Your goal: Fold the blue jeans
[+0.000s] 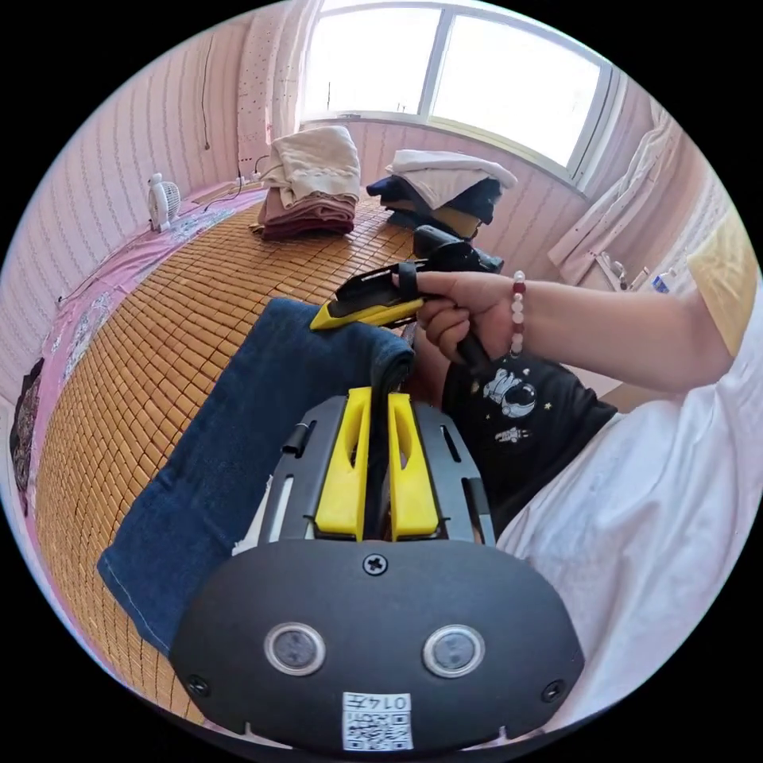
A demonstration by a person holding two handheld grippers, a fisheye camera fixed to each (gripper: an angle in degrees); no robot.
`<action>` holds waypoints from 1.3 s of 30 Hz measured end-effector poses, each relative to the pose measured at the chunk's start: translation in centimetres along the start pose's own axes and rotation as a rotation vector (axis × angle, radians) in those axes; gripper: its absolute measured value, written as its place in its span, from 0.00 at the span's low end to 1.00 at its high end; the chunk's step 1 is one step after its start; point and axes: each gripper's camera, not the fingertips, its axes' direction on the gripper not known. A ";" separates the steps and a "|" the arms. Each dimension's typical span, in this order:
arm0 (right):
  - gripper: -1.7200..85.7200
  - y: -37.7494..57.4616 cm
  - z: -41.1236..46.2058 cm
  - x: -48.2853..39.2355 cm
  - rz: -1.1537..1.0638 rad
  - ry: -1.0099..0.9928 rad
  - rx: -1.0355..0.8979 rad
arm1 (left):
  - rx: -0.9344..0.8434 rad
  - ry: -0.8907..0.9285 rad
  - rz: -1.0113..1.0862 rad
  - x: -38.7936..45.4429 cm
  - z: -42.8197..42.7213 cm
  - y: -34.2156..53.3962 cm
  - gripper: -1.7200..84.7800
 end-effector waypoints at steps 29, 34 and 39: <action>0.02 7.9 15.2 -4.5 -0.732 0.842 -0.554 | 0.148 -0.041 -0.712 -16.2 -3.9 8.2 0.07; 0.01 7.7 15.7 -2.4 -0.627 0.818 -0.516 | 0.056 -0.082 -0.710 -17.2 -1.3 6.9 0.06; 0.03 8.0 8.6 -5.4 -0.725 0.667 -0.164 | 0.128 -0.035 -0.679 -18.6 -3.5 6.4 0.09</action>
